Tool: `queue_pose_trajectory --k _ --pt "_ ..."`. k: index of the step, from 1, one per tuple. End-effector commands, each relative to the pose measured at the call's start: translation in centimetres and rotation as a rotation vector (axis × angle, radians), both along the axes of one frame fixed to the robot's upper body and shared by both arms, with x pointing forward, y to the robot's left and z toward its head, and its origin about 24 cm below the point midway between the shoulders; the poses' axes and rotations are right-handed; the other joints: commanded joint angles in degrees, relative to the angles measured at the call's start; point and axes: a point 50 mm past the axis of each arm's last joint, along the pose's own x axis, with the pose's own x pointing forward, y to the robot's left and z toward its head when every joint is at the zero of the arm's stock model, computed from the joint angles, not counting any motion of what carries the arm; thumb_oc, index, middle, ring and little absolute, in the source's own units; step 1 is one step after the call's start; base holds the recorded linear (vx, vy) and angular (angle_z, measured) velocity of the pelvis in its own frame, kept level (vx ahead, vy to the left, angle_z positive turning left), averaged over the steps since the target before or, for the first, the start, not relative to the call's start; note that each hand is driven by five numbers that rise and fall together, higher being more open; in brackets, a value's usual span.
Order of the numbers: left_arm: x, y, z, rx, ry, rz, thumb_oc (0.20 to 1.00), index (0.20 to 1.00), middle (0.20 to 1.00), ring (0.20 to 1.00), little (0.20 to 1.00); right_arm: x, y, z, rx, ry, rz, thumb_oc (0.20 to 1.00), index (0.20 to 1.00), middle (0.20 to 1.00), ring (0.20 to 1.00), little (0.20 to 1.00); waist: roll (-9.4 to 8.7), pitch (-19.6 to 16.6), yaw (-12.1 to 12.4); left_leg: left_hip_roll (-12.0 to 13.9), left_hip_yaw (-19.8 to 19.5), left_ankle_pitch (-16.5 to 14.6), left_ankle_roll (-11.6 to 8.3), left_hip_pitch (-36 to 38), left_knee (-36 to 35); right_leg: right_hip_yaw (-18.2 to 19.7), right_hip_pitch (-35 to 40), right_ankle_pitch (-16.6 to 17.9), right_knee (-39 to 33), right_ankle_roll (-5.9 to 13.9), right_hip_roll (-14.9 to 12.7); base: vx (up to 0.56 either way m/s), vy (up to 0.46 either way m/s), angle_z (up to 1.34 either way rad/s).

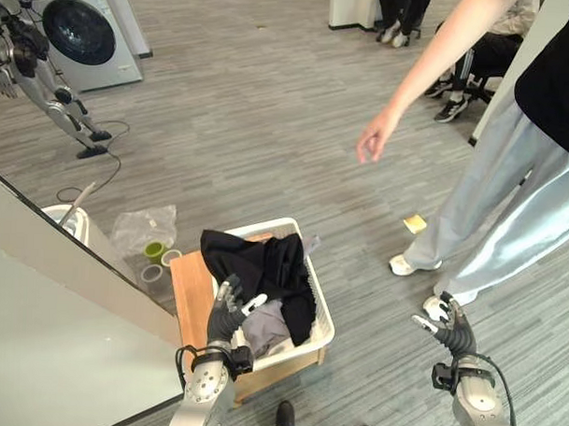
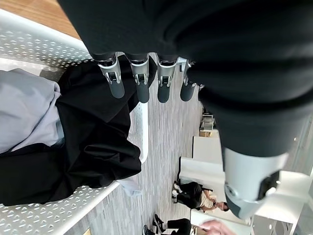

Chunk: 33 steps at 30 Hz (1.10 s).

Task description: Pick up bed clothes into laundry basket.

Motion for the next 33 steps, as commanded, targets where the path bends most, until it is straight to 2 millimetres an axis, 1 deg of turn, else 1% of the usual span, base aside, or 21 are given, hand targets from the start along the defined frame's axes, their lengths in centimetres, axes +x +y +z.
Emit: queue_pose_trajectory --k 1,2,4,6,8,9,10,13,15,16,18,23,24,25,26,27,28,30,31,32,33 --pt "1.1 1.3 4.4 0.0 -0.25 0.048 1.0 1.0 1.0 1.0 1.0 1.2 -0.4 4.2 -0.03 -0.21 0.016 1.0 1.0 1.0 1.0 1.0 1.59 -1.9 0.3 4.7 3.6 -3.7 -3.3 3.4 0.8 -2.1 -0.6 -2.3 1.5 2.7 -2.2 0.0 0.0 0.0" --pt "0.9 1.3 4.6 0.018 -0.265 0.035 1.0 1.0 1.0 1.0 1.0 1.0 -0.5 4.6 -0.058 -0.232 0.038 1.0 1.0 1.0 1.0 1.0 1.55 -1.9 0.2 4.6 3.6 -3.8 -3.26 3.3 0.8 -2.0 -0.7 -2.4 1.6 2.7 -2.2 0.0 0.0 0.0" --pt "0.8 1.1 3.8 0.034 -0.226 0.021 1.0 1.0 1.0 1.0 1.0 1.0 -0.5 4.6 -0.118 -0.223 0.06 1.0 1.0 1.0 1.0 1.0 1.47 -2.0 0.3 4.6 3.6 -3.9 -3.19 3.3 0.8 -2.3 -0.6 -2.5 1.6 2.69 -2.2 0.0 0.0 0.0" --pt "1.1 0.8 2.6 0.02 -0.165 0.018 1.0 1.0 1.0 1.0 1.0 1.3 -0.5 3.6 -0.146 -0.17 0.055 1.0 1.0 1.0 1.0 1.0 1.37 -2.0 0.3 4.6 3.7 -4.0 -3.09 3.4 0.8 -2.3 -0.6 -2.4 1.6 2.68 -2.2 0.0 0.0 0.0" --pt "1.1 0.6 2.2 0.003 -0.144 0.014 1.0 1.0 1.0 1.0 1.0 1.4 -0.5 3.4 -0.15 -0.152 0.056 1.0 1.0 1.0 1.0 1.0 1.3 -1.9 0.3 4.6 3.7 -4.0 -3.0 3.4 0.8 -2.3 -0.5 -2.4 1.5 2.7 -2.2 0.0 0.0 0.0" --pt "0.5 0.7 1.2 -0.057 -0.078 -0.004 1.0 1.0 1.0 1.0 1.0 1.4 -0.2 3.1 -0.142 -0.113 0.088 1.0 1.0 1.0 1.0 1.0 1.36 -1.6 0.4 4.6 3.6 -3.9 -2.77 3.4 0.8 -2.1 -0.8 -2.3 1.7 2.72 -2.2 0.0 0.0 0.0" --pt "0.5 0.7 1.2 -0.057 -0.078 -0.003 1.0 1.0 1.0 1.0 1.0 1.4 -0.2 3.0 -0.141 -0.113 0.088 1.0 1.0 1.0 1.0 1.0 1.34 -1.6 0.3 4.6 3.6 -3.9 -2.77 3.4 0.8 -2.1 -0.8 -2.3 1.7 2.72 -2.2 0.0 0.0 0.0" --pt "0.0 1.2 2.2 -0.025 -0.125 -0.011 1.0 1.0 1.0 1.0 1.0 1.2 0.0 4.2 -0.118 -0.171 0.105 1.0 1.0 1.0 1.0 1.0 1.29 -1.6 0.4 4.4 3.6 -4.2 -2.79 3.5 0.8 -2.0 -0.8 -2.4 1.6 2.74 -2.2 0.0 0.0 0.0" --pt "0.1 1.2 2.2 -0.018 -0.124 -0.014 1.0 1.0 1.0 1.0 1.0 1.3 0.1 4.1 -0.113 -0.172 0.107 1.0 1.0 1.0 1.0 1.0 1.25 -1.6 0.5 4.5 3.6 -4.2 -2.77 3.6 0.8 -2.0 -0.7 -2.4 1.6 2.72 -2.2 0.0 0.0 0.0" --pt "0.2 0.9 1.6 -0.031 -0.095 -0.01 1.0 1.0 1.0 1.0 1.0 1.4 0.6 3.4 -0.117 -0.142 0.122 1.0 1.0 1.0 1.0 1.0 1.25 -1.6 0.6 4.4 3.6 -4.2 -2.75 3.6 0.8 -2.2 -0.5 -2.4 1.5 2.66 -2.2 0.0 0.0 0.0" --pt "0.2 0.8 1.3 -0.055 -0.083 -0.002 1.0 1.0 1.0 1.0 1.0 1.5 0.7 3.2 -0.108 -0.129 0.12 1.0 1.0 1.0 1.0 1.0 1.17 -1.4 0.7 4.4 3.5 -4.1 -2.69 3.4 0.8 -2.2 -0.6 -2.4 1.5 2.65 -2.2 0.0 0.0 0.0" --pt "-0.1 0.7 1.0 -0.071 -0.068 0.005 1.0 1.0 1.0 1.0 1.0 1.5 1.0 3.3 -0.088 -0.134 0.126 1.0 1.0 1.0 1.0 1.0 1.11 -0.9 0.9 4.4 3.2 -3.8 -2.57 3.0 0.8 -2.3 -1.3 -2.5 2.2 2.71 -2.3 0.0 0.0 0.0" --pt "0.0 0.7 1.1 -0.072 -0.07 0.006 1.0 1.0 1.0 1.0 1.0 1.6 1.1 3.3 -0.091 -0.137 0.129 1.0 1.0 1.0 1.0 1.0 1.04 -0.7 1.0 4.3 3.0 -3.6 -2.51 2.6 0.8 -2.4 -1.8 -2.9 3.2 2.64 -2.3 -0.06 0.016 0.0" --pt "0.1 0.8 1.2 -0.068 -0.075 0.01 1.0 1.0 1.0 1.0 1.0 1.8 1.3 3.5 -0.109 -0.147 0.142 1.0 1.0 1.0 1.0 1.0 1.06 0.1 1.3 4.3 2.7 -3.5 -2.1 1.9 0.8 -2.5 -4.4 -3.7 8.2 2.48 -2.4 -0.12 0.031 0.0" --pt "0.3 1.0 1.4 -0.061 -0.085 0.014 1.0 1.0 1.0 1.0 1.0 2.0 1.6 3.7 -0.125 -0.154 0.155 1.0 1.0 1.0 1.0 1.0 1.37 1.0 1.3 4.5 2.5 -3.4 -1.7 1.5 0.8 -2.6 -7.7 -4.2 13.6 2.75 -2.8 -0.14 0.033 0.02" --pt "0.4 1.1 1.5 -0.058 -0.09 0.02 1.0 1.0 1.0 1.0 1.0 2.2 1.7 3.9 -0.13 -0.159 0.162 1.0 1.0 1.0 1.0 1.0 1.63 1.7 1.3 4.7 2.1 -3.3 -1.57 1.4 0.8 -2.4 -9.3 -4.3 16.9 3.2 -2.8 -0.12 0.025 -0.01" --pt "0.5 1.1 1.7 -0.057 -0.095 0.026 1.0 1.0 1.0 1.0 1.0 2.4 1.8 4.0 -0.133 -0.167 0.165 1.0 1.0 1.0 1.0 1.0 1.86 2.3 1.2 4.8 1.5 -2.9 -1.49 1.1 0.8 -1.8 -11.5 -4.5 21.1 3.84 -2.7 -0.12 0.0 0.01" --pt "1.3 1.3 2.3 -0.048 -0.127 0.045 1.0 1.0 1.0 1.0 1.0 3.1 1.9 4.9 -0.131 -0.211 0.153 1.0 1.0 1.0 1.0 1.0 2.36 3.8 0.7 4.8 -0.5 -1.6 -1.34 -0.3 0.8 4.6 -15.8 -4.9 27.7 4.81 0.5 -0.16 -0.033 0.11" --pt "1.6 1.2 2.6 -0.045 -0.142 0.043 1.0 1.0 1.0 1.0 1.0 3.2 1.8 5.2 -0.135 -0.224 0.145 1.0 1.0 1.0 1.0 1.0 2.65 3.8 0.6 4.6 -1.4 -1.0 -1.29 -1.3 0.8 8.3 -16.4 -5.8 28.8 4.52 2.6 -0.16 -0.068 0.34" --pt "1.8 1.1 2.8 -0.045 -0.153 0.038 1.0 1.0 1.0 1.0 1.0 3.3 1.7 5.6 -0.134 -0.248 0.136 1.0 1.0 1.0 1.0 1.0 3.01 3.8 0.4 4.5 -2.7 -0.4 -1.19 -2.3 0.8 12.9 -16.7 -6.7 29.9 3.82 4.5 -0.14 -0.094 0.82" --pt "1.9 1.2 3.1 -0.04 -0.167 0.036 1.0 1.0 1.0 1.0 1.0 3.3 1.6 6.0 -0.147 -0.265 0.137 1.0 1.0 1.0 1.0 1.0 3.53 3.6 0.5 4.6 -3.8 0.0 -1.2 -3.1 0.8 16.4 -16.7 -6.7 30.6 2.92 5.5 -0.12 -0.168 1.05"
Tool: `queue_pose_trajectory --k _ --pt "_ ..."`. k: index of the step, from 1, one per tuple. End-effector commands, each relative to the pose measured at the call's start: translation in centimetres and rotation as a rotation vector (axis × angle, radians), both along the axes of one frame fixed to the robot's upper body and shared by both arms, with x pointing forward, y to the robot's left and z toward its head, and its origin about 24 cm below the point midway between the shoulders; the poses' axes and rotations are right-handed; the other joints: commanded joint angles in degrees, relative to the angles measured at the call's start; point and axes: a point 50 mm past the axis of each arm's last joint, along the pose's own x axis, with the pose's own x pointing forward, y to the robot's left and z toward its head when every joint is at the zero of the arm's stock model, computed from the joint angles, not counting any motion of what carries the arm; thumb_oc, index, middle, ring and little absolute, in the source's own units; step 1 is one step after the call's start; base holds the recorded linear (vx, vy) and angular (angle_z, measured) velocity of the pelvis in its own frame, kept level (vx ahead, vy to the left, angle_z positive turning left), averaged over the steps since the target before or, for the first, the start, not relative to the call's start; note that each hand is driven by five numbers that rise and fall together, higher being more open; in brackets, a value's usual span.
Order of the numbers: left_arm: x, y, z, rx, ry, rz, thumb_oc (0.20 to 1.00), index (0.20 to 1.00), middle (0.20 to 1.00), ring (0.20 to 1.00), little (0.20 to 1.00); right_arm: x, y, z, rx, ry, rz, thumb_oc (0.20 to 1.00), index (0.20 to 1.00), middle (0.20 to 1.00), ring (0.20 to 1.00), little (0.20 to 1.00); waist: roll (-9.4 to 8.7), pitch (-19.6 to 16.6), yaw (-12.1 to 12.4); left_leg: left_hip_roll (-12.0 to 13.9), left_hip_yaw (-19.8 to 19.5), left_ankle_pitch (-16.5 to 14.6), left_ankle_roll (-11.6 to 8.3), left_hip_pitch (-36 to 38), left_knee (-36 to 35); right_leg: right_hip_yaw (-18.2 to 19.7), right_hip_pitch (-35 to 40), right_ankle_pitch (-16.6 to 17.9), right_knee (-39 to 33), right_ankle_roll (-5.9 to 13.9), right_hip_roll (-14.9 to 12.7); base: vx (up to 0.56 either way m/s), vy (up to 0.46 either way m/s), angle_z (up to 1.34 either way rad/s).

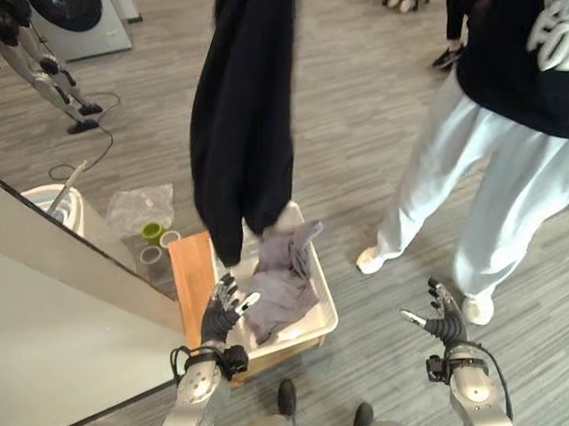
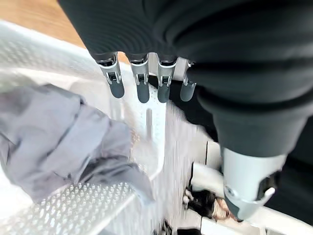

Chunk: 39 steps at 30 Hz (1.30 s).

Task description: Pick up bed clothes into laundry basket.

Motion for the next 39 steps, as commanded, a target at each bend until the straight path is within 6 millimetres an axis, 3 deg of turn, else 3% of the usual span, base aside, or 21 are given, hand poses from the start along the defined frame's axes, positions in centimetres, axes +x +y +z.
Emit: queue_pose_trajectory --k 1,3,4,5,7,12,14,15,16,18,20,21,22,25,29,32,37,39 --pt "0.5 1.0 2.5 0.007 -0.139 0.033 1.0 1.0 1.0 1.0 1.0 1.8 0.0 3.8 -0.069 -0.204 0.014 1.0 1.0 1.0 1.0 1.0 0.05 -1.5 1.1 2.1 0.7 -2.1 -2.65 0.9 0.5 7.1 2.8 -1.4 -0.3 0.89 1.2 -0.09 -0.164 1.09" --pt "0.3 0.8 2.3 0.008 -0.13 0.028 1.0 1.0 1.0 1.0 1.0 1.9 0.2 4.1 -0.092 -0.215 0.036 1.0 1.0 1.0 1.0 1.0 -0.33 -2.0 1.2 1.9 -1.5 -1.6 -2.85 0.3 0.5 11.9 6.2 -3.5 -5.2 -1.28 1.8 -0.05 -0.133 0.94" --pt "0.3 0.8 2.3 0.008 -0.13 0.028 1.0 1.0 1.0 1.0 1.0 1.9 0.2 4.1 -0.091 -0.215 0.036 1.0 1.0 1.0 1.0 1.0 -0.38 -1.8 1.0 1.8 -1.6 -1.7 -2.8 0.5 0.5 11.7 6.7 -3.5 -5.5 -1.26 1.6 -0.08 -0.27 1.48" --pt "-0.1 1.4 1.8 -0.002 -0.112 0.069 1.0 1.0 1.0 1.0 1.0 2.7 0.9 4.5 -0.094 -0.234 0.071 1.0 1.0 1.0 1.0 1.0 -1.09 -2.4 2.7 2.1 -2.1 -0.9 -3.47 0.2 0.5 9.3 10.5 -4.0 -13.0 -1.89 0.2 -0.12 -0.312 1.36" --pt "-0.9 1.6 1.3 -0.051 -0.09 0.106 1.0 1.0 1.0 1.0 1.0 3.1 1.2 4.9 -0.112 -0.246 0.103 1.0 1.0 1.0 1.0 1.0 -1.05 -2.1 4.4 3.3 -1.8 0.7 -4.29 -1.5 1.6 7.9 13.7 -2.9 -19.1 -2.36 0.3 -0.15 -0.315 0.45" --pt "-2.6 1.8 0.1 -0.099 -0.04 0.14 1.0 1.0 1.0 1.0 1.0 3.3 1.1 5.7 -0.135 -0.275 0.136 1.0 1.0 1.0 1.0 1.0 -0.09 -0.4 6.0 3.9 -5.0 3.9 -6.04 -5.3 2.6 5.0 18.7 -1.4 -27.0 -4.41 1.8 -0.2 -0.246 0.5" --pt "-2.8 1.5 -0.5 -0.133 -0.018 0.163 1.0 1.0 1.0 1.0 1.0 3.5 0.7 6.0 -0.159 -0.286 0.118 1.0 1.0 1.0 1.0 1.0 -0.62 1.8 4.8 4.6 2.3 1.5 -5.12 -7.8 7.3 0.4 18.0 -0.8 -27.5 -4.9 0.7 -0.45 -0.209 1.19" --pt "-3.2 1.8 -0.8 -0.141 -0.014 0.167 1.0 1.0 1.0 1.0 1.0 3.5 0.5 6.0 -0.162 -0.286 0.108 1.0 1.0 1.0 1.0 1.0 -1.38 1.5 3.5 6.2 10.5 -1.9 -4.57 -6.6 13.0 -4.4 16.7 0.0 -27.9 -4.98 -0.3 -0.35 -0.161 1.34" --pt "-3.2 1.8 -0.8 -0.141 -0.014 0.167 1.0 1.0 1.0 1.0 1.0 3.5 0.5 6.0 -0.162 -0.287 0.108 1.0 1.0 1.0 1.0 1.0 -1.33 1.4 3.5 6.2 10.5 -1.9 -4.58 -6.8 13.1 -4.4 16.5 0.1 -27.9 -5.01 -0.2 -0.34 -0.178 1.77" --pt "-3.5 2.1 -0.6 -0.135 -0.025 0.163 1.0 1.0 1.0 1.0 1.0 3.5 0.7 6.3 -0.161 -0.299 0.107 1.0 1.0 1.0 1.0 1.0 -2.17 1.1 2.9 6.2 13.9 -5.7 -4.47 -5.7 19.7 -8.5 15.9 0.8 -28.2 -5.23 -1.6 -0.22 -0.127 1.76" --pt "-3.3 2.1 -0.5 -0.132 -0.028 0.159 1.0 1.0 1.0 1.0 1.0 3.5 0.7 6.4 -0.157 -0.304 0.104 1.0 1.0 1.0 1.0 1.0 -2.39 0.9 2.4 6.8 15.2 -7.3 -4.51 -4.8 23.1 -10.6 15.9 1.0 -28.2 -5.41 -1.9 -0.15 -0.101 1.13" --pt "-3.1 2.2 -0.5 -0.129 -0.027 0.152 1.0 1.0 1.0 1.0 1.0 3.6 0.8 6.5 -0.148 -0.311 0.095 1.0 1.0 1.0 1.0 1.0 -2.51 0.0 1.4 9.2 19.2 -10.8 -5.48 -0.3 26.9 -15.2 16.1 -0.1 -28.0 -5.45 -2.4 -0.11 -0.078 1.16" --pt "-2.9 2.3 -0.5 -0.126 -0.025 0.152 1.0 1.0 1.0 1.0 1.0 3.7 0.7 6.5 -0.145 -0.313 0.088 1.0 1.0 1.0 1.0 1.0 -2.57 -0.4 0.7 10.9 21.8 -11.7 -5.77 2.4 27.2 -18.0 15.8 -0.1 -27.8 -5.54 -2.9 -0.17 -0.071 1.64" --pt "-2.0 2.4 -0.1 -0.111 -0.033 0.131 1.0 1.0 1.0 1.0 1.0 3.8 0.3 6.5 -0.142 -0.315 0.057 1.0 1.0 1.0 1.0 1.0 -2.52 -2.2 -1.7 15.2 30.0 -11.7 -7.23 10.1 23.2 -26.7 14.6 0.6 -27.0 -5.64 -5.3 -0.22 0.042 1.37" --pt "-1.3 2.6 -0.1 -0.093 -0.011 0.095 1.0 1.0 1.0 1.0 1.0 3.7 -1.1 6.1 -0.159 -0.283 0.012 1.0 1.0 1.0 1.0 1.0 -2.33 -4.4 -5.1 19.6 42.1 -7.8 -9.26 17.6 13.3 -37.8 12.3 2.1 -25.1 -5.51 -9.6 -0.23 0.124 1.66" --pt "-1.6 2.5 -0.5 -0.082 0.015 0.068 1.0 1.0 1.0 1.0 1.0 3.7 -1.3 6.3 -0.174 -0.279 0.017 1.0 1.0 1.0 1.0 1.0 -1.86 -4.9 -5.3 17.4 40.0 -7.0 -9.22 17.2 7.8 -40.1 11.0 5.1 -23.9 -4.17 -11.7 -0.19 0.231 1.88" --pt "-1.8 3.1 -0.6 -0.049 0.035 0.058 1.0 1.0 1.0 1.0 1.0 3.9 -0.8 6.3 -0.165 -0.272 0.038 1.0 1.0 1.0 1.0 1.0 -3.46 -4.8 -4.0 13.6 36.6 -7.2 -7.06 15.7 3.6 -42.3 10.4 7.9 -20.3 -1.76 -16.5 -0.11 0.217 1.19" --pt "-2.1 3.8 -0.7 0.005 0.059 0.063 1.0 1.0 1.0 1.0 1.0 4.1 0.2 6.2 -0.148 -0.269 0.073 1.0 1.0 1.0 1.0 1.0 -4.81 -3.3 -3.7 9.5 33.6 -9.3 -4.68 15.9 1.1 -40.3 7.4 11.8 -9.9 2.23 -23.0 -0.04 0.275 0.59"
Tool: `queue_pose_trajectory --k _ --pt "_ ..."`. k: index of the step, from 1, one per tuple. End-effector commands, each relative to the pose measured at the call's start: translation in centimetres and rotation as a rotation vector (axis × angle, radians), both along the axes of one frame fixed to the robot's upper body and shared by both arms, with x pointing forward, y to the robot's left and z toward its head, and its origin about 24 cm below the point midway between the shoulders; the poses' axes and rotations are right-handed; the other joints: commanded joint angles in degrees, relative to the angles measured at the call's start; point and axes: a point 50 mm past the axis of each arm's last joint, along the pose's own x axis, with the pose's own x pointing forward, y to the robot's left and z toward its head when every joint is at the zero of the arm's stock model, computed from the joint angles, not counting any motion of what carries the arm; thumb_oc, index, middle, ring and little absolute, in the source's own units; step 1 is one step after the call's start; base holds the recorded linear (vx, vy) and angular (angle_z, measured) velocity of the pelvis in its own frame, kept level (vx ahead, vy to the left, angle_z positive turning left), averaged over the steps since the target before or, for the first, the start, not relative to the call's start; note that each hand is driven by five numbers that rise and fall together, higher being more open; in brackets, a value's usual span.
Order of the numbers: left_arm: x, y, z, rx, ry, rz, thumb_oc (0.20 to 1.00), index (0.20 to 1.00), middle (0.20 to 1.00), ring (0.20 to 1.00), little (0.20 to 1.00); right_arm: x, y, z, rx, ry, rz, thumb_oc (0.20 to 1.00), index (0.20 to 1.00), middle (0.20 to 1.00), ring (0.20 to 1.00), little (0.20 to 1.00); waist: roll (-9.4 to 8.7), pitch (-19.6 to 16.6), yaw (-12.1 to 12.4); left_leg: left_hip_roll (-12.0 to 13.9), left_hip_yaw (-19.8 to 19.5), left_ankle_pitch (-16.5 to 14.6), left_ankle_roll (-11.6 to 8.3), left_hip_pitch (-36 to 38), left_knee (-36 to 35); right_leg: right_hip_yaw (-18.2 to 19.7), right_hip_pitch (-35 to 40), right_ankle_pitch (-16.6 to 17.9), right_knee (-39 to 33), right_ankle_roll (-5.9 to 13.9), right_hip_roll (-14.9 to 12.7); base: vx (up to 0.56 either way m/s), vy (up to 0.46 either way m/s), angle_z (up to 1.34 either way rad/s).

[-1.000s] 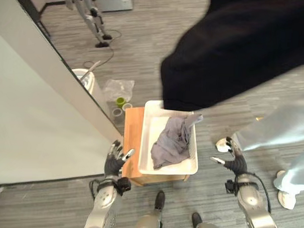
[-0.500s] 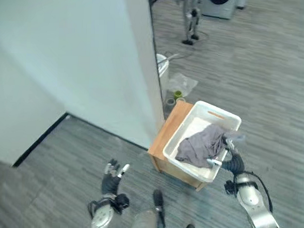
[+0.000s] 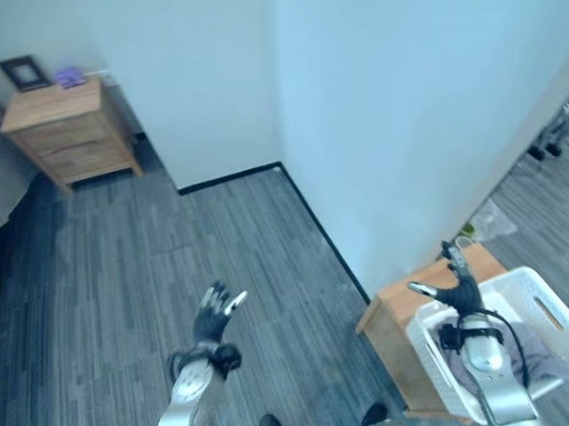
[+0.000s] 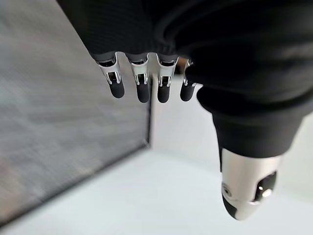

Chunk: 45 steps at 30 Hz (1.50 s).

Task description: Pick up bed clothes into laundry basket.

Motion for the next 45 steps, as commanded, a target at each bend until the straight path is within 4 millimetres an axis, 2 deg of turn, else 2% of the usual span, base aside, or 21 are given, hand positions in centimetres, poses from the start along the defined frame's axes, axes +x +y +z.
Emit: queue_pose_trajectory --k 1,2,3,4,5,7,9,11,14,17,18,20,21,23,29,32,36,37,42,44,45 --pt "2.0 0.8 3.0 0.084 -0.142 -0.043 1.0 1.0 1.0 1.0 1.0 0.6 0.6 1.4 -0.021 -0.08 0.038 1.0 1.0 1.0 1.0 1.0 -0.79 0.3 -1.7 4.5 -1.1 0.9 -3.47 12.0 -12.6 1.7 -5.4 -0.6 9.8 4.73 -8.6 -0.05 0.148 1.08" --pt "1.9 1.2 3.0 0.105 -0.136 -0.035 1.0 1.0 1.0 1.0 1.0 0.6 1.2 1.3 -0.007 -0.077 0.052 1.0 1.0 1.0 1.0 1.0 -1.24 1.4 -2.3 3.6 -3.9 0.4 -2.93 11.0 -13.1 9.3 -7.5 0.7 11.8 7.19 -8.9 -0.03 0.066 0.92" --pt "1.9 1.2 3.0 0.106 -0.137 -0.034 1.0 1.0 1.0 1.0 1.0 0.6 1.3 1.3 -0.006 -0.078 0.053 1.0 1.0 1.0 1.0 1.0 -1.42 1.3 -2.2 3.4 -3.9 0.3 -2.83 10.9 -13.1 9.6 -7.8 0.7 12.0 7.3 -9.1 -0.02 0.07 0.91" --pt "1.8 1.2 3.0 0.11 -0.132 -0.04 1.0 1.0 1.0 1.0 1.0 0.5 1.6 1.3 0.012 -0.081 0.059 1.0 1.0 1.0 1.0 1.0 -1.68 1.4 -2.6 3.1 -5.6 0.3 -2.71 10.1 -13.2 14.6 -8.4 -1.0 11.6 6.84 -7.3 0.08 0.07 1.18" --pt "1.8 1.0 3.0 0.105 -0.134 -0.05 1.0 1.0 1.0 1.0 1.0 0.3 1.5 1.4 0.023 -0.088 0.051 1.0 1.0 1.0 1.0 1.0 -1.89 1.9 -2.9 1.5 -10.5 0.2 -2.34 8.6 -13.2 24.8 -8.8 -5.8 9.2 6.32 -1.4 0.06 0.054 1.09" --pt "2.2 0.7 3.0 0.115 -0.136 -0.075 1.0 1.0 1.0 1.0 1.0 0.2 1.4 1.6 0.043 -0.105 0.041 1.0 1.0 1.0 1.0 1.0 -2.13 2.3 -3.5 -0.1 -14.8 2.1 -1.54 6.4 -13.2 30.5 -8.4 -8.3 7.5 3.95 4.4 0.05 0.02 1.47" --pt "2.6 0.6 3.2 0.123 -0.144 -0.085 1.0 1.0 1.0 1.0 1.0 0.0 1.3 1.6 0.055 -0.107 0.036 1.0 1.0 1.0 1.0 1.0 -2.22 2.6 -4.9 -2.6 -21.1 2.9 -0.79 4.7 -13.2 41.2 -8.2 -11.1 6.7 2.29 12.8 0.09 0.045 2.36" --pt "2.8 0.4 3.4 0.111 -0.16 -0.083 1.0 1.0 1.0 1.0 1.0 0.5 1.5 2.3 0.068 -0.136 0.051 1.0 1.0 1.0 1.0 1.0 -2.54 3.2 -4.6 -5.5 -24.7 2.6 0.08 4.3 -13.2 45.8 -8.5 -10.8 6.2 -0.07 17.0 0.1 0.034 1.8" --pt "3.2 0.1 3.5 0.1 -0.174 -0.086 1.0 1.0 1.0 1.0 1.0 1.3 2.4 2.9 0.093 -0.162 0.083 1.0 1.0 1.0 1.0 1.0 -3.25 3.2 -3.0 -7.0 -26.2 2.2 -0.13 2.9 -10.6 42.4 -5.0 -9.7 0.0 -1.14 14.7 0.06 -0.124 1.72" --pt "3.5 -0.1 4.0 0.064 -0.212 -0.055 1.0 1.0 1.0 1.0 1.0 1.6 2.3 3.6 0.07 -0.192 0.102 1.0 1.0 1.0 1.0 1.0 -2.73 4.5 -2.5 -7.2 -24.6 -0.6 -2.97 -4.1 4.3 40.6 -1.5 -8.4 -5.7 -2.36 13.1 0.01 -0.081 0.56" --pt "3.7 -0.2 4.2 0.052 -0.228 -0.045 1.0 1.0 1.0 1.0 1.0 1.8 2.2 4.1 0.062 -0.209 0.101 1.0 1.0 1.0 1.0 1.0 -2.91 5.5 -2.2 -6.4 -22.3 1.3 -4.58 -7.3 9.0 39.4 -0.1 -8.1 -7.0 -2.68 12.2 -0.02 -0.057 0.45" --pt "3.7 -0.2 4.1 0.051 -0.228 -0.037 1.0 1.0 1.0 1.0 1.0 1.9 2.3 4.3 0.052 -0.216 0.111 1.0 1.0 1.0 1.0 1.0 -2.15 5.5 -2.5 -4.4 -18.9 0.5 -4.79 -7.8 10.3 37.5 1.2 -8.0 -8.7 -2.56 12.0 -0.03 -0.048 0.38" --pt "4.0 0.0 4.2 0.052 -0.232 -0.025 1.0 1.0 1.0 1.0 1.0 2.3 2.3 4.9 0.044 -0.237 0.118 1.0 1.0 1.0 1.0 1.0 -2.12 6.0 -2.7 0.7 -12.5 1.2 -5.35 -9.3 15.2 34.8 3.4 -8.5 -9.8 -2.47 10.9 -0.02 -0.065 0.24" --pt "4.0 0.6 4.4 0.066 -0.236 -0.009 1.0 1.0 1.0 1.0 1.0 2.6 2.2 5.9 0.049 -0.273 0.122 1.0 1.0 1.0 1.0 1.0 -2.57 5.2 -2.8 5.6 -8.9 0.6 -4.58 -6.9 15.4 31.2 4.4 -8.2 -9.8 -1.86 9.3 0.01 -0.042 0.94" --pt "4.8 0.9 5.3 0.096 -0.276 0.006 1.0 1.0 1.0 1.0 1.0 3.0 1.5 6.6 0.017 -0.297 0.106 1.0 1.0 1.0 1.0 1.0 -2.01 4.0 -3.4 11.0 -10.7 1.4 -6.69 -3.1 9.8 27.2 5.2 -8.4 -9.7 0.27 6.3 0.05 0.152 0.49" --pt "5.2 2.0 7.9 0.116 -0.392 0.042 1.0 1.0 1.0 1.0 1.0 2.8 0.4 6.5 -0.014 -0.29 0.067 1.0 1.0 1.0 1.0 1.0 -0.26 2.7 -3.7 16.1 -8.2 8.2 -8.37 0.7 -1.7 23.2 3.7 -7.7 -9.7 2.5 2.9 -0.03 0.433 0.39" --pt "5.3 3.1 9.5 0.201 -0.437 0.041 1.0 1.0 1.0 1.0 1.0 2.3 -0.8 5.3 -0.062 -0.237 0.024 1.0 1.0 1.0 1.0 1.0 1.6 0.6 -3.7 14.3 -6.7 10.6 -9.71 3.7 -11.7 18.8 4.2 -6.7 -9.5 4.78 0.0 0.04 0.449 0.81" --pt "5.6 3.3 9.7 0.24 -0.431 0.026 1.0 1.0 1.0 1.0 1.0 2.1 -1.2 4.8 -0.066 -0.212 0.01 1.0 1.0 1.0 1.0 1.0 1.16 -0.1 -3.4 11.6 -8.2 9.7 -9.45 3.1 -12.4 18.3 4.3 -4.1 -8.9 5.56 -2.1 0.08 0.323 1.08" --pt "6.1 4.0 9.4 0.343 -0.375 -0.024 1.0 1.0 1.0 1.0 1.0 2.8 0.0 4.1 -0.07 -0.171 0.044 1.0 1.0 1.0 1.0 1.0 -2.01 1.6 -3.6 3.3 -10.8 4.5 -4.67 3.9 -13.2 22.9 -2.9 3.6 5.6 7.69 -10.5 0.07 0.36 0.81" --pt "6.2 4.0 9.4 0.355 -0.369 -0.03 1.0 1.0 1.0 1.0 1.0 3.0 0.5 4.1 -0.063 -0.173 0.056 1.0 1.0 1.0 1.0 1.0 -2.3 2.3 -3.6 2.5 -11.0 3.8 -3.7 4.1 -13.2 24.6 -3.9 3.5 8.0 7.61 -10.2 0.03 0.232 0.48" --pt "6.0 3.8 8.7 0.355 -0.336 -0.051 1.0 1.0 1.0 1.0 1.0 3.1 1.2 3.7 -0.08 -0.161 0.078 1.0 1.0 1.0 1.0 1.0 -1.89 3.5 -3.8 0.9 -12.7 4.1 -1.9 3.6 -13.2 28.5 -6.6 1.4 10.2 5.63 -5.0 0.07 0.271 0.41"
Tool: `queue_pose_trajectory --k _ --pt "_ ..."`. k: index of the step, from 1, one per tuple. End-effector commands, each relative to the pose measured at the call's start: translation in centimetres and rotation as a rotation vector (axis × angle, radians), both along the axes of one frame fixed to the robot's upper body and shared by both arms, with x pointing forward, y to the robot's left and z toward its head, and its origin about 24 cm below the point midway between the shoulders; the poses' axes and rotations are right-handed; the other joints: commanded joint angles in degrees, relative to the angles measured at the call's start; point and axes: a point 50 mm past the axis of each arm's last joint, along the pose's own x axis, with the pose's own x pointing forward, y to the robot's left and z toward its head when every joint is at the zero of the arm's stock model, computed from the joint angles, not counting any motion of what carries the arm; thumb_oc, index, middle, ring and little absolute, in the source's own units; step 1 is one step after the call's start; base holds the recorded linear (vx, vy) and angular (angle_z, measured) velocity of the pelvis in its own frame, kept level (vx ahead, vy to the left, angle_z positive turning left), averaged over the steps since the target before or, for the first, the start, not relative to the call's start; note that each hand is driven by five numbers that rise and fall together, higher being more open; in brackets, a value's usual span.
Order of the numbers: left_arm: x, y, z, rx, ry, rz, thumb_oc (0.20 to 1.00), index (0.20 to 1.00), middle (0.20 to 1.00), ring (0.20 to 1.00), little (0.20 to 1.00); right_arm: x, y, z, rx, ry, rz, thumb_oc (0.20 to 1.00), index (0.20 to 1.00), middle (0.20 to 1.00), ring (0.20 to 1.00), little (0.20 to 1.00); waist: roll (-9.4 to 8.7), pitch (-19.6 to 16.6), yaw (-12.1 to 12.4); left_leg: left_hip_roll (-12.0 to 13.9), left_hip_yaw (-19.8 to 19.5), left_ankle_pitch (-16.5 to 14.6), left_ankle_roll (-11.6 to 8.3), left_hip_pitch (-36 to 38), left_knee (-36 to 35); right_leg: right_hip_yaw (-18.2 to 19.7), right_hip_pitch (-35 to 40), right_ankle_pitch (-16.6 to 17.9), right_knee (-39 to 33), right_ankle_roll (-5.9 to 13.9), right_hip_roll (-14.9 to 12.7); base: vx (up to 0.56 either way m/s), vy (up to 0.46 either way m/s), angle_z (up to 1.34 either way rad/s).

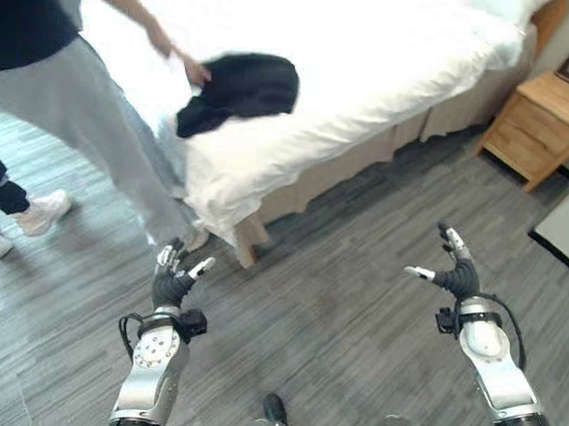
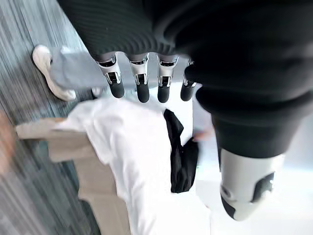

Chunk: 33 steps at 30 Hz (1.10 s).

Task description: Pick up bed clothes into laundry basket.

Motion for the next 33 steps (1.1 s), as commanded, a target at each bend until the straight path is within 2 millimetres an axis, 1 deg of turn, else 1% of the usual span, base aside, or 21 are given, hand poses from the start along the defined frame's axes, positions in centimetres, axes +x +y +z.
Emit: queue_pose_trajectory --k 1,2,3,4,8,9,10,11,12,13,16,19,21,23,24,25,27,28,29,30,33 --pt "0.2 0.5 1.6 0.098 -0.053 -0.041 1.0 1.0 1.0 1.0 1.0 2.0 0.6 1.9 -0.055 -0.087 0.025 1.0 1.0 1.0 1.0 1.0 -1.47 0.9 -1.1 4.1 0.2 0.7 -5.78 3.2 -6.8 6.7 -2.7 0.0 -4.1 2.35 6.2 0.07 0.267 0.55" --pt "0.2 0.5 1.6 0.098 -0.053 -0.041 1.0 1.0 1.0 1.0 1.0 2.0 0.6 1.9 -0.055 -0.087 0.026 1.0 1.0 1.0 1.0 1.0 -1.46 0.9 -1.1 4.1 0.2 0.7 -5.78 3.2 -6.8 6.7 -2.7 0.0 -4.1 2.35 6.2 0.22 0.254 0.67" --pt "0.5 0.5 1.5 0.131 -0.039 -0.067 1.0 1.0 1.0 1.0 1.0 3.2 1.7 2.2 -0.095 -0.093 0.055 1.0 1.0 1.0 1.0 1.0 -1.03 1.5 -0.6 2.6 -1.1 -0.2 -5.18 3.8 -6.8 4.6 -3.0 -5.3 -7.1 0.22 11.5 0.16 0.159 0.61" --pt "0.5 0.5 1.5 0.131 -0.04 -0.067 1.0 1.0 1.0 1.0 1.0 3.3 1.7 2.2 -0.095 -0.094 0.055 1.0 1.0 1.0 1.0 1.0 -1.01 1.6 -0.7 2.6 -1.1 -0.2 -5.22 3.9 -6.8 4.5 -2.9 -5.3 -7.1 0.19 11.5 0.2 0.187 0.37" --pt "1.4 0.6 1.4 0.138 -0.023 -0.078 1.0 1.0 1.0 1.0 1.0 4.6 2.5 3.3 -0.131 -0.125 0.079 1.0 1.0 1.0 1.0 1.0 -2.15 3.0 -0.7 -0.1 -3.7 -1.8 -5.04 4.6 -6.8 3.6 -7.4 -3.9 -12.2 -0.4 18.2 0.15 0.077 0.54" --pt "1.6 0.5 1.4 0.143 -0.018 -0.093 1.0 1.0 1.0 1.0 1.0 5.1 3.0 3.7 -0.144 -0.133 0.096 1.0 1.0 1.0 1.0 1.0 -2.5 3.1 -0.6 -1.1 -4.1 -2.8 -4.95 5.3 -6.8 2.4 -8.3 -2.6 -14.1 -0.32 18.9 0.22 0.055 0.86" --pt "1.8 -1.8 3.2 0.173 -0.104 -0.161 1.0 1.0 1.0 1.0 1.0 5.0 3.3 3.8 -0.142 -0.143 0.103 1.0 1.0 1.0 1.0 1.0 -2.71 3.2 -0.6 -1.6 -4.8 -3.3 -4.6 5.5 -6.8 1.0 -8.3 -2.0 -15.2 -0.2 19.0 0.23 0.015 0.72" --pt "1.4 -2.9 3.8 0.172 -0.137 -0.213 1.0 1.0 1.0 1.0 1.0 5.2 3.4 3.7 -0.157 -0.139 0.096 1.0 1.0 1.0 1.0 1.0 -2.97 3.2 0.2 -2.2 -5.2 -3.9 -4.42 5.9 -6.8 0.0 -7.9 -1.7 -16.5 -0.29 19.0 0.14 -0.015 0.2" --pt "1.4 -2.9 3.8 0.172 -0.135 -0.212 1.0 1.0 1.0 1.0 1.0 5.2 3.5 3.7 -0.157 -0.139 0.098 1.0 1.0 1.0 1.0 1.0 -2.93 3.2 0.0 -2.2 -5.3 -3.9 -4.42 5.9 -6.8 -0.1 -7.7 -1.6 -16.7 -0.29 19.0 0.26 -0.012 0.18" --pt "-0.3 -4.4 3.6 0.143 -0.155 -0.263 1.0 1.0 1.0 1.0 1.0 5.0 3.1 3.6 -0.185 -0.15 0.093 1.0 1.0 1.0 1.0 1.0 -3.24 3.0 0.5 -3.6 -6.8 -5.5 -3.59 7.5 -6.5 0.9 -6.6 -1.6 -18.5 -0.8 19.4 0.27 0.002 0.19" --pt "-1.3 -5.4 3.2 0.089 -0.156 -0.288 1.0 1.0 1.0 1.0 1.0 4.8 3.2 3.9 -0.202 -0.169 0.11 1.0 1.0 1.0 1.0 1.0 -3.55 2.6 0.8 -4.4 -7.3 -8.5 -3.42 6.9 -0.9 1.2 -5.3 -1.9 -18.5 -2.17 19.1 0.26 -0.012 0.18" --pt "-2.3 -5.6 2.8 0.066 -0.142 -0.302 1.0 1.0 1.0 1.0 1.0 4.8 3.5 4.4 -0.216 -0.194 0.127 1.0 1.0 1.0 1.0 1.0 -3.23 2.4 1.4 -3.2 -6.5 -11.2 -5.66 5.4 7.5 1.1 -2.4 -3.8 -19.2 -3.41 19.5 0.23 -0.038 0.04" --pt "-2.8 -5.8 2.7 0.045 -0.144 -0.306 1.0 1.0 1.0 1.0 1.0 4.9 3.8 4.8 -0.215 -0.216 0.139 1.0 1.0 1.0 1.0 1.0 -3.23 3.1 2.2 -1.9 -7.5 -8.2 -8.52 1.5 18.7 2.1 -0.4 -4.8 -20.8 -4.96 20.6 0.17 -0.051 -0.01" --pt "-2.6 -5.8 3.2 0.035 -0.168 -0.302 1.0 1.0 1.0 1.0 1.0 4.7 3.6 5.5 -0.187 -0.251 0.132 1.0 1.0 1.0 1.0 1.0 -4.52 5.0 3.8 -1.4 -10.0 -1.9 -12.9 -6.4 33.4 2.7 2.4 -5.1 -23.0 -6.78 20.8 0.1 -0.111 -0.19" --pt "-2.7 -5.7 3.1 0.028 -0.169 -0.287 1.0 1.0 1.0 1.0 1.0 4.5 3.3 5.5 -0.189 -0.253 0.127 1.0 1.0 1.0 1.0 1.0 -5.92 5.6 4.1 1.1 -9.7 0.4 -13.87 -9.7 35.9 2.0 3.1 -5.0 -23.6 -6.71 19.4 0.05 -0.09 -0.2" --pt "-2.7 -5.7 3.1 0.029 -0.169 -0.288 1.0 1.0 1.0 1.0 1.0 4.5 3.3 5.5 -0.188 -0.253 0.126 1.0 1.0 1.0 1.0 1.0 -5.62 5.5 4.0 1.6 -10.1 0.0 -14.08 -10.4 36.9 1.7 2.9 -5.1 -23.5 -6.87 19.9 0.11 -0.011 -0.08" --pt "-3.3 -5.4 2.3 0.006 -0.128 -0.268 1.0 1.0 1.0 1.0 1.0 4.2 2.8 5.2 -0.176 -0.246 0.102 1.0 1.0 1.0 1.0 1.0 -5.73 5.7 4.8 6.0 -9.1 -1.8 -11.57 -11.4 32.8 0.8 4.3 -5.7 -23.7 -5.94 18.6 0.21 0.086 0.15" --pt "-3.5 -5.3 1.7 0.008 -0.098 -0.263 1.0 1.0 1.0 1.0 1.0 4.1 2.7 4.8 -0.177 -0.229 0.094 1.0 1.0 1.0 1.0 1.0 -5.81 5.4 5.4 5.2 -9.0 -4.4 -9.86 -10.9 27.5 0.8 4.7 -6.0 -24.0 -5.04 18.0 0.39 0.257 0.12" --pt "-3.8 -5.0 1.2 0.019 -0.073 -0.256 1.0 1.0 1.0 1.0 1.0 4.0 2.7 4.2 -0.171 -0.208 0.097 1.0 1.0 1.0 1.0 1.0 -5.22 4.6 6.2 3.7 -11.3 -3.7 -8.81 -10.0 14.7 2.2 4.8 -6.1 -24.0 -3.33 17.7 0.48 0.427 -0.07" --pt "-3.9 -4.7 0.8 0.041 -0.052 -0.252 1.0 1.0 1.0 1.0 1.0 4.0 2.4 3.7 -0.166 -0.187 0.088 1.0 1.0 1.0 1.0 1.0 -3.66 3.9 6.5 5.4 -11.1 2.5 -9.51 -9.6 2.8 2.7 5.3 -6.9 -24.0 -2.01 17.7 0.46 0.458 -0.23" --pt "-4.0 -4.6 -0.2 0.066 0.0 -0.254 1.0 1.0 1.0 1.0 1.0 3.9 1.4 3.0 -0.191 -0.16 0.053 1.0 1.0 1.0 1.0 1.0 -3.01 2.6 7.4 5.4 -11.1 4.5 -9.17 -9.1 -2.9 2.7 7.5 -8.0 -24.0 -0.46 16.4 0.32 0.309 -0.21"
